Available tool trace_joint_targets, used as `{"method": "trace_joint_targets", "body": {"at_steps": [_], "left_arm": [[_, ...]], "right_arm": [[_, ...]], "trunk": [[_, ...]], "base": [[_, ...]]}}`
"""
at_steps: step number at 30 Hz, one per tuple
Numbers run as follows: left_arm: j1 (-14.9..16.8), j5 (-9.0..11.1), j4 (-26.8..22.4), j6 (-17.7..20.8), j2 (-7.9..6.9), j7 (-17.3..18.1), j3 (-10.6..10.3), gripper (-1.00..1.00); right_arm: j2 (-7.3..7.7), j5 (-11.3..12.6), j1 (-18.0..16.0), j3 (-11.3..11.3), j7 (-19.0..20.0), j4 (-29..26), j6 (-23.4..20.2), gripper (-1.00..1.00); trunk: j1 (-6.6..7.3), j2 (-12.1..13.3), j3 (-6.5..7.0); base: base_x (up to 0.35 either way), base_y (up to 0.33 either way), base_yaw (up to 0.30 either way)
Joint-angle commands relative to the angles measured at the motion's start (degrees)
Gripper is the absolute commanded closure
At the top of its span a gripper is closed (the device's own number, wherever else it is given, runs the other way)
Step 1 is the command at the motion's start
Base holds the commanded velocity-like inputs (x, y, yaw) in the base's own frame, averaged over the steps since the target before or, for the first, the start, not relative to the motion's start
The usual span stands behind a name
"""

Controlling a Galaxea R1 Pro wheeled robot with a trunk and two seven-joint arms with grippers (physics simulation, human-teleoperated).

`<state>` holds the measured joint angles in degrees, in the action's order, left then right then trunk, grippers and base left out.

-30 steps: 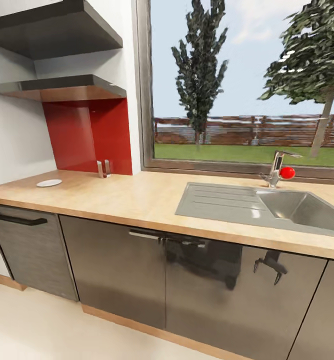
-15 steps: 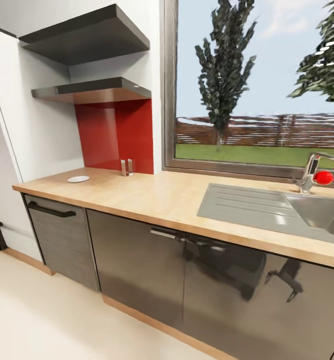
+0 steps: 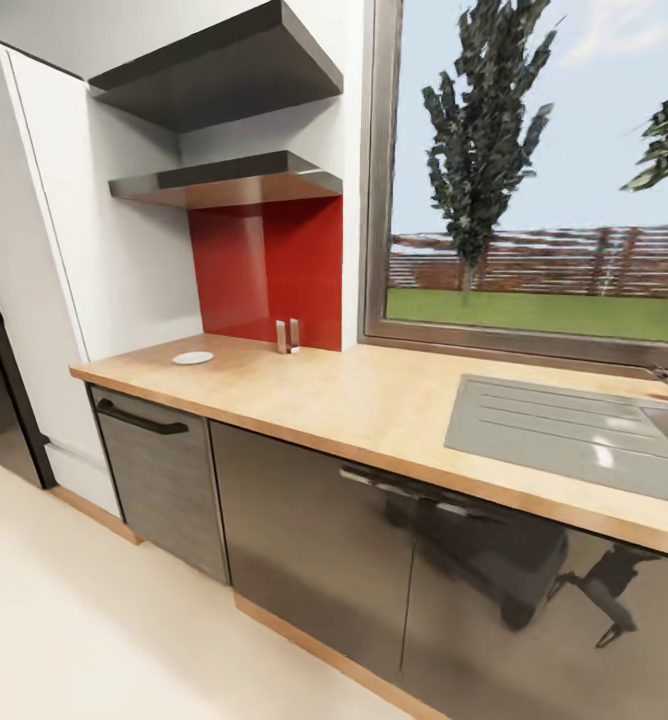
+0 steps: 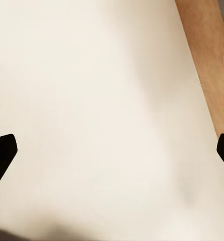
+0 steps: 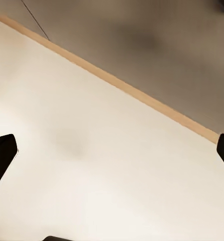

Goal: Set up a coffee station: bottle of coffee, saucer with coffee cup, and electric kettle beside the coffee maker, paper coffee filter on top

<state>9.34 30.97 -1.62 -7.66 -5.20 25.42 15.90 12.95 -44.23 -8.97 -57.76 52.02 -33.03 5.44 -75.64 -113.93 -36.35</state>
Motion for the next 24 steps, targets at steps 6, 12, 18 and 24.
{"method": "trace_joint_targets", "body": {"at_steps": [6, 12, 18, 24], "left_arm": [[0.1, -0.3, 0.1, -0.2, 0.00, 0.2, 0.4, -1.00], [0.1, -0.3, 0.1, -0.2, -0.04, 0.2, 0.5, -1.00], [0.1, -0.3, 0.1, -0.2, -0.06, 0.2, 0.5, -1.00], [0.1, -0.3, 0.1, -0.2, -0.11, 0.2, 0.5, -1.00]], "right_arm": [[-0.03, -0.6, -0.1, -0.4, 0.3, 0.0, 0.6, -1.00], [-0.03, -0.6, -0.1, -0.4, 0.3, 0.0, 0.6, -1.00], [-0.23, -1.2, -0.1, -0.4, 0.2, 0.1, 0.6, -1.00], [-1.69, -12.0, -0.1, -0.3, -0.4, 3.8, 3.1, -1.00]], "trunk": [[0.00, 0.0, -0.06], [0.00, 0.0, -0.06], [0.00, 0.0, -0.06], [0.00, 0.0, -0.06]], "base": [[0.031, 0.027, 0.248], [0.004, 0.003, 0.270], [0.000, 0.033, 0.269], [0.085, 0.213, 0.101]]}}
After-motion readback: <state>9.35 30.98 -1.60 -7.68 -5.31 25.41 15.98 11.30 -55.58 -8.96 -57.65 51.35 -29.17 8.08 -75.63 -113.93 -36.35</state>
